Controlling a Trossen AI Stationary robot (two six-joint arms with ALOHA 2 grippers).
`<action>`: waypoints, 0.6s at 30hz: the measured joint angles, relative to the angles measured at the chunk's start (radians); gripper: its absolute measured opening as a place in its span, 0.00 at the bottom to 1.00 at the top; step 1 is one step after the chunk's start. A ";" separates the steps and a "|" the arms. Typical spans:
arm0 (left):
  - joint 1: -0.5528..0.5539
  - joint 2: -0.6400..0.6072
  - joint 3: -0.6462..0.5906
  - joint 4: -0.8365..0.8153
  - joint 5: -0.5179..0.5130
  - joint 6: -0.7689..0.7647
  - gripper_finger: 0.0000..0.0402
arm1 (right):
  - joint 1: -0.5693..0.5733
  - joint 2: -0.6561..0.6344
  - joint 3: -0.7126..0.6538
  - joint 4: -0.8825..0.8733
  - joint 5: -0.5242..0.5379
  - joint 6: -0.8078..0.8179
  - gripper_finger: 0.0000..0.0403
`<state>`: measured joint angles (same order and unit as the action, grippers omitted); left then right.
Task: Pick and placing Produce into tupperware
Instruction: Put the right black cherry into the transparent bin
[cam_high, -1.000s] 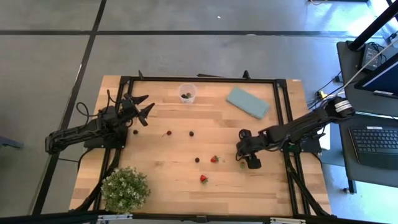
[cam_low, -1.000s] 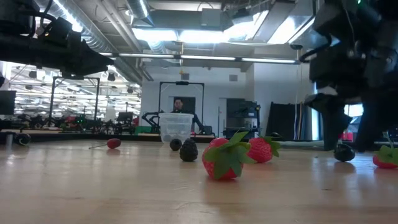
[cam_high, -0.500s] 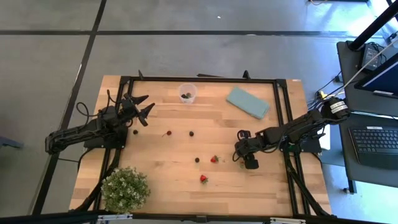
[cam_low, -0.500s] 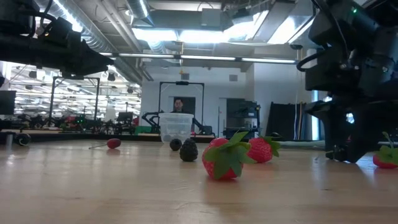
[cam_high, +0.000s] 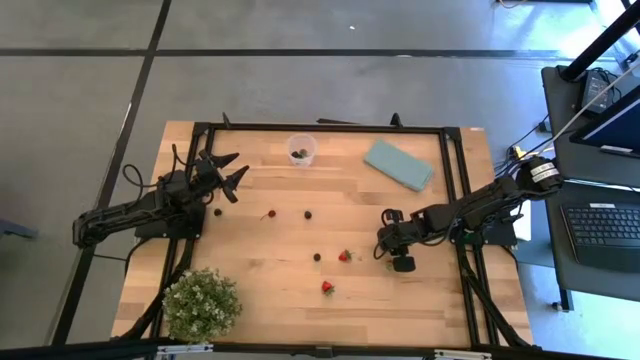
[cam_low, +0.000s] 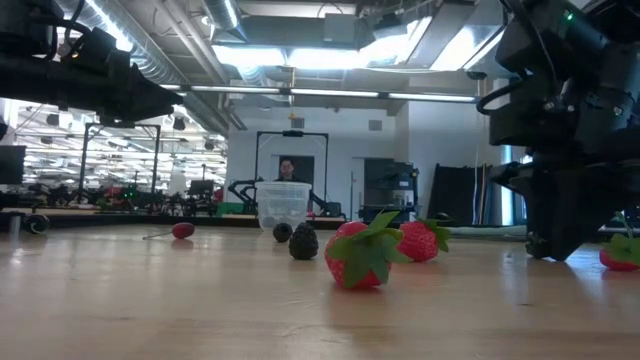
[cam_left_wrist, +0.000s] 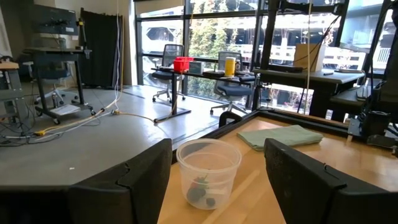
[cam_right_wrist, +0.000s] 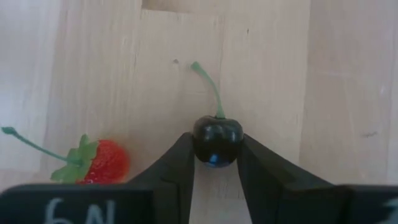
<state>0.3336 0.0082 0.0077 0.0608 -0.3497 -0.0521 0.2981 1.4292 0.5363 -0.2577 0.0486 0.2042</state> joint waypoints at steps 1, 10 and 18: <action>0.000 0.000 0.000 0.000 0.000 0.000 0.62 | 0.000 0.001 0.001 0.000 0.002 0.001 0.27; 0.000 0.000 0.000 0.000 0.000 0.000 0.62 | -0.001 0.001 0.003 0.001 0.004 -0.049 0.31; 0.000 0.000 0.000 0.000 0.000 -0.001 0.62 | -0.001 0.002 0.003 0.002 0.007 -0.051 0.33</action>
<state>0.3336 0.0082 0.0074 0.0608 -0.3500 -0.0528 0.2970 1.4307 0.5392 -0.2562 0.0559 0.1528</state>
